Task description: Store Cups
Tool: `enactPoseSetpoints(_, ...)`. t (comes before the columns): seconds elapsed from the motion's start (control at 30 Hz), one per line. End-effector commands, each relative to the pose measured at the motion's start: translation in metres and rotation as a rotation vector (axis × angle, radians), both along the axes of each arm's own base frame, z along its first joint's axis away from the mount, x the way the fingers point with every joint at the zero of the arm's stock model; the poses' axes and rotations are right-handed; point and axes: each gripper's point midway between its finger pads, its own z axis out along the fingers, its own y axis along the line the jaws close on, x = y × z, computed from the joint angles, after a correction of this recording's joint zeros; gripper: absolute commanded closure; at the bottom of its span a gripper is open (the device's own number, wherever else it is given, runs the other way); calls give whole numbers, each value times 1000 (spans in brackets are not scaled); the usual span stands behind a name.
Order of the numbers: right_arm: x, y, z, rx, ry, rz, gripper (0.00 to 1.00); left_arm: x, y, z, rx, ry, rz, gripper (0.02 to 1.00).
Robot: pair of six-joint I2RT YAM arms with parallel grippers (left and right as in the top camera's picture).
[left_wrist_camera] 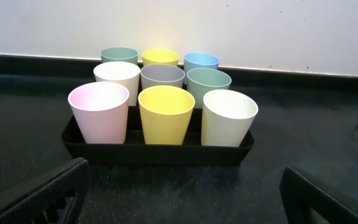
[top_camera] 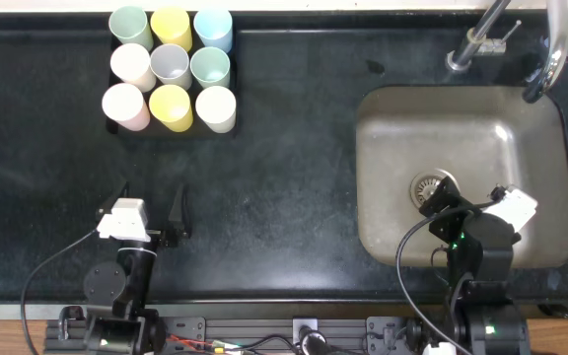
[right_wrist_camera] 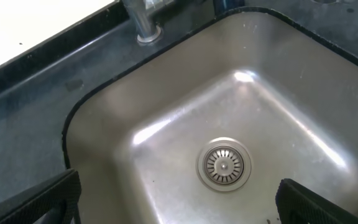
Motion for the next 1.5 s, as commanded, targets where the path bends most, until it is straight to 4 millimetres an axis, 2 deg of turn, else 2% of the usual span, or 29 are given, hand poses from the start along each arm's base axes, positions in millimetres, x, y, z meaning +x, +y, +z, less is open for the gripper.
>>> enactPoseSetpoints(0.03, -4, -2, 16, 0, -96, -6, 3, 0, 2, 0, 17, -6, 3, 18)
enactPoseSetpoints(0.17, -4, -2, 27, 2, -246, -5, 3, 0, 2, 0, 17, -6, 3, 20)
enactPoseSetpoints(0.27, 6, -1, 34, 5, -370, -3, 3, 0, 2, 0, 17, -6, 3, 18)
enactPoseSetpoints(0.4, 21, -1, 63, 8, -594, -4, 5, 0, 2, 0, 17, -6, 3, 18)
enactPoseSetpoints(0.47, 23, -1, 66, 9, -654, -4, 3, 0, 2, 0, 17, -6, 3, 18)
enactPoseSetpoints(0.67, 27, -1, 26, 8, -593, -4, 3, 0, 2, 0, 18, -6, 3, 20)
enactPoseSetpoints(0.87, 19, -2, -7, 6, -527, -7, 3, 0, 2, 0, 17, -6, 3, 20)
enactPoseSetpoints(1.13, 16, -2, 8, 7, -599, -7, 3, 0, 2, 0, 17, -6, 3, 18)
enactPoseSetpoints(1.37, 16, -2, 8, 7, -600, -9, 3, 0, 2, 0, 17, -6, 3, 18)
enactPoseSetpoints(1.5, 13, -15, 7, -32, -590, -56, 3, 0, 2, 0, 17, -6, 3, 20)
